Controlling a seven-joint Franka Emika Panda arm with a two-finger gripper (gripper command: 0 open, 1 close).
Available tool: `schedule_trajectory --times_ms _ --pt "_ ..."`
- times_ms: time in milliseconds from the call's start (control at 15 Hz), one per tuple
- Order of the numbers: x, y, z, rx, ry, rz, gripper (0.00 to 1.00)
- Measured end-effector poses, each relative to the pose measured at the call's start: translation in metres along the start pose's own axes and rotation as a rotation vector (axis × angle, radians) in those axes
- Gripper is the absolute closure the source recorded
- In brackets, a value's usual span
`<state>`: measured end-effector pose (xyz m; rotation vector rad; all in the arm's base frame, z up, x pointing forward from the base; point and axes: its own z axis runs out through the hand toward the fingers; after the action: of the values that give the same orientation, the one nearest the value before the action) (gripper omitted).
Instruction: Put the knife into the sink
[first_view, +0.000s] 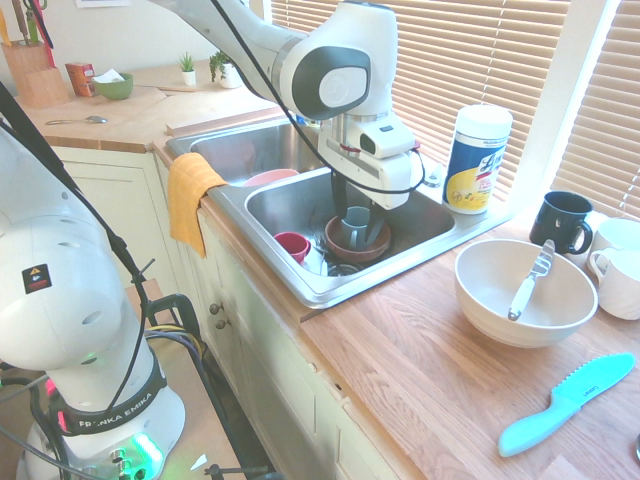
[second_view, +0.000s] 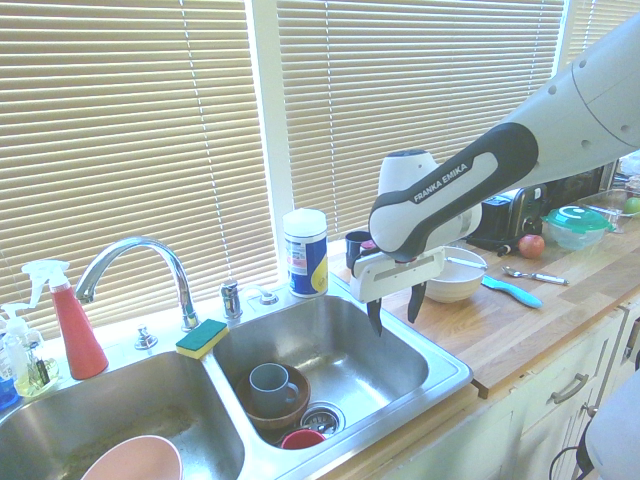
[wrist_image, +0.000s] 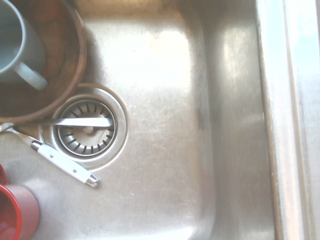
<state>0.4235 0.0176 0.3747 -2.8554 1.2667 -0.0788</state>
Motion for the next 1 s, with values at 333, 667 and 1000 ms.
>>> schedule_trajectory --times_ms 333,667,1000 --pt "0.012 0.001 -0.025 0.006 0.01 -0.103 0.0" --pt "0.074 0.051 -0.073 0.008 -0.001 -0.225 0.0" --pt "0.132 0.11 -0.086 0.021 0.03 -0.175 0.0"
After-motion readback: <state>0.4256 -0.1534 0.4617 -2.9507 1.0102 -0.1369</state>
